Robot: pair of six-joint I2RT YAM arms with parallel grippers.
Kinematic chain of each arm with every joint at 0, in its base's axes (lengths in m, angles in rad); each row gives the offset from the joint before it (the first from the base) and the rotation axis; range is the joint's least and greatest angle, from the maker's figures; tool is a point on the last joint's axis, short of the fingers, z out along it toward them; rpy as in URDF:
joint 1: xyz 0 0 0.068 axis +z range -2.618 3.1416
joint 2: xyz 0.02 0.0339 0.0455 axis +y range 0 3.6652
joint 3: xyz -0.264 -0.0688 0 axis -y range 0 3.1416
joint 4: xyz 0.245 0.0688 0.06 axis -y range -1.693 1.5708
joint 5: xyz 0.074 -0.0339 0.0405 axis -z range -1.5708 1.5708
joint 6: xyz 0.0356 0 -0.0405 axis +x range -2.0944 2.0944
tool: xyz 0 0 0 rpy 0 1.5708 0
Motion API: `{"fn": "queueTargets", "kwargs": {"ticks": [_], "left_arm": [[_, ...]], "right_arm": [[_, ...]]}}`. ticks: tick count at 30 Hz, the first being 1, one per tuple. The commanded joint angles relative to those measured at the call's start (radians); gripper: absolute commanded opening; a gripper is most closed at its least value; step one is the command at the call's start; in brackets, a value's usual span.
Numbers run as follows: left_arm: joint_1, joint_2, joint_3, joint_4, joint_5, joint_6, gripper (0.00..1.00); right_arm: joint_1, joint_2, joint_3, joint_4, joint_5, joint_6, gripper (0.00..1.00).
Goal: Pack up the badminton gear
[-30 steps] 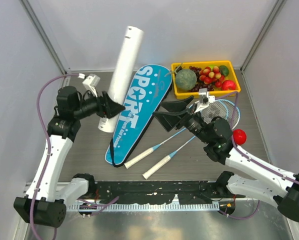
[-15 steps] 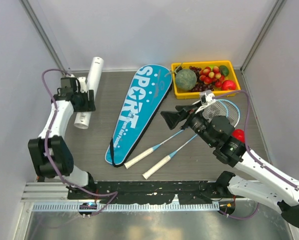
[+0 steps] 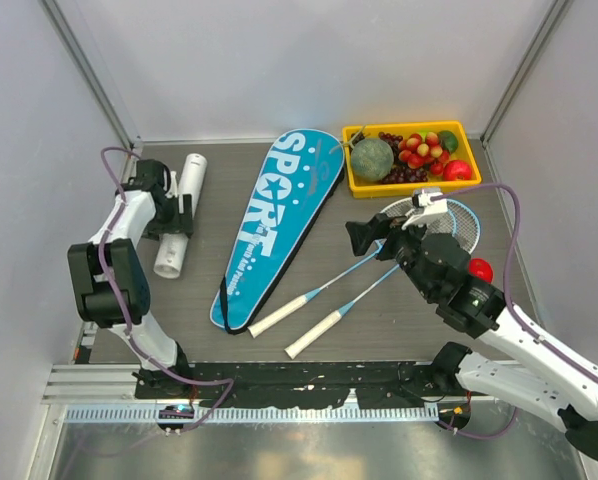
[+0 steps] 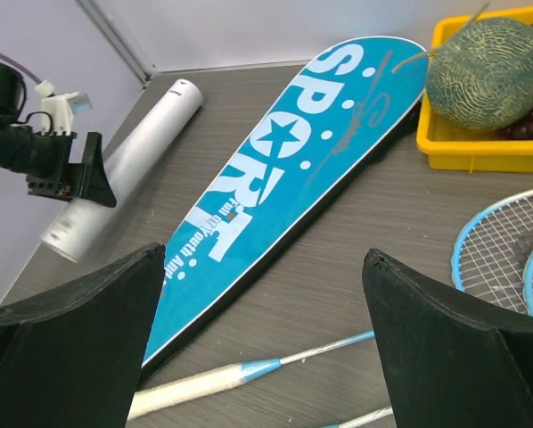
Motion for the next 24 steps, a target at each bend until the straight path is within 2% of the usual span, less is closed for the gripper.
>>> {"fn": "queueTargets", "kwargs": {"ticks": [1,3,6,11,13,18,21,24], "left_arm": [[0.004,-0.106,0.051,-0.023,-0.08,-0.055,0.88],[0.007,-0.148,0.048,-0.03,-0.082,-0.056,0.99],[0.008,-0.192,0.056,-0.055,-0.048,-0.077,1.0],[-0.004,-0.317,0.025,-0.026,0.234,-0.091,0.99],[-0.028,-0.388,-0.021,0.024,0.254,-0.12,0.99],[-0.103,-0.494,-0.085,0.039,0.316,-0.117,1.0],[-0.237,-0.549,-0.121,0.029,0.262,-0.097,0.99],[-0.373,-0.603,-0.153,0.017,0.181,-0.069,1.0]], "right_arm": [[-0.003,-0.063,-0.043,-0.039,0.104,0.089,0.95],[-0.003,-0.067,-0.05,-0.082,0.126,0.151,0.96],[-0.003,-0.054,-0.044,-0.171,0.149,0.233,0.96],[-0.003,0.007,-0.048,-0.297,0.225,0.421,0.99],[-0.005,0.047,-0.04,-0.347,0.232,0.504,1.0],[-0.003,0.142,-0.05,-0.394,0.186,0.654,0.86],[-0.005,0.197,-0.08,-0.38,0.166,0.709,0.76],[-0.003,0.251,-0.12,-0.326,0.144,0.717,0.58]]}}
